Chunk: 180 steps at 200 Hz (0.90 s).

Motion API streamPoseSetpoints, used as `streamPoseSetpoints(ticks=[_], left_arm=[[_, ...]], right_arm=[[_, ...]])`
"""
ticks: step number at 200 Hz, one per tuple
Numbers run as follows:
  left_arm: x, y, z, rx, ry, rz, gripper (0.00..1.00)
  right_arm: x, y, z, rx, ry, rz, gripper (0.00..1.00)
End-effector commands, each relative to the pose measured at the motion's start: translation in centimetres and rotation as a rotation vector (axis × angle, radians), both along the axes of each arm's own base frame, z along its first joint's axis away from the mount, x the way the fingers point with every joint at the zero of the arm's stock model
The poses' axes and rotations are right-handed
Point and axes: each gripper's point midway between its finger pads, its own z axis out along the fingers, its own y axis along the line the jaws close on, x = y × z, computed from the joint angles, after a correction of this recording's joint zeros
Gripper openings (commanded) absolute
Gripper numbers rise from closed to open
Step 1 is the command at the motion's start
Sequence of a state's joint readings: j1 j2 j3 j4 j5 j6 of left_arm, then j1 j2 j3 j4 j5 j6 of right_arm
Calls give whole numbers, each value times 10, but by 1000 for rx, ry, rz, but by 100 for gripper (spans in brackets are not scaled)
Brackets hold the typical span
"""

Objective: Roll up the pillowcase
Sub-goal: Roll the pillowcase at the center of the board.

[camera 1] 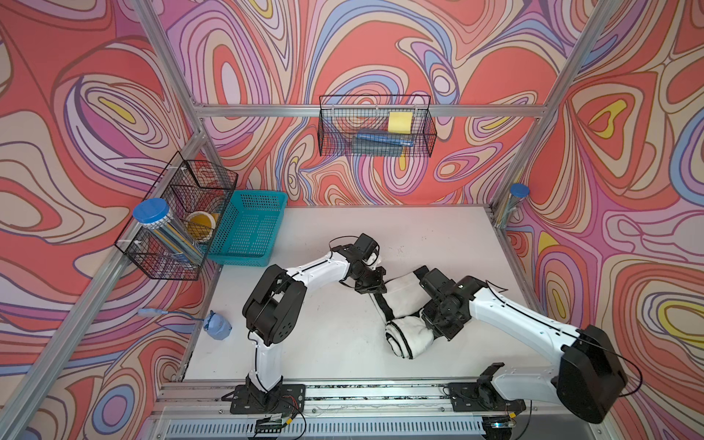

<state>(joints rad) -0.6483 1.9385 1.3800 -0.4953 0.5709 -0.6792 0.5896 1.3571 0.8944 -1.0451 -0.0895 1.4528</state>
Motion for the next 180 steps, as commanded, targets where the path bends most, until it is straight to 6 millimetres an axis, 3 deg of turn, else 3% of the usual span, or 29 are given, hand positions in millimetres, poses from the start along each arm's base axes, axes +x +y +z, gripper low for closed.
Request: streamPoseSetpoints(ticks=[1,45,88,100,147,152,180], left_arm=[[-3,1,-6,14,21,-25,0],[-5,4,-19,29,23,-32,0],[-9,7,-49,74,79,-40,0],[-10,9,-54,83,84,-43,0],[-11,8,-55,81,86,-44,0],[-11,8,-55,83,84,-44,0],[-13,13,-54,91,76,-33,0]], right_arm=[[27,20,6,51,-22,89,6],[54,33,6,78,19,166,14],[84,47,28,99,-20,222,20],[92,51,34,104,-35,225,29],[120,70,44,140,-87,247,41],[123,71,36,132,-68,245,42],[147,81,38,131,-114,252,45]])
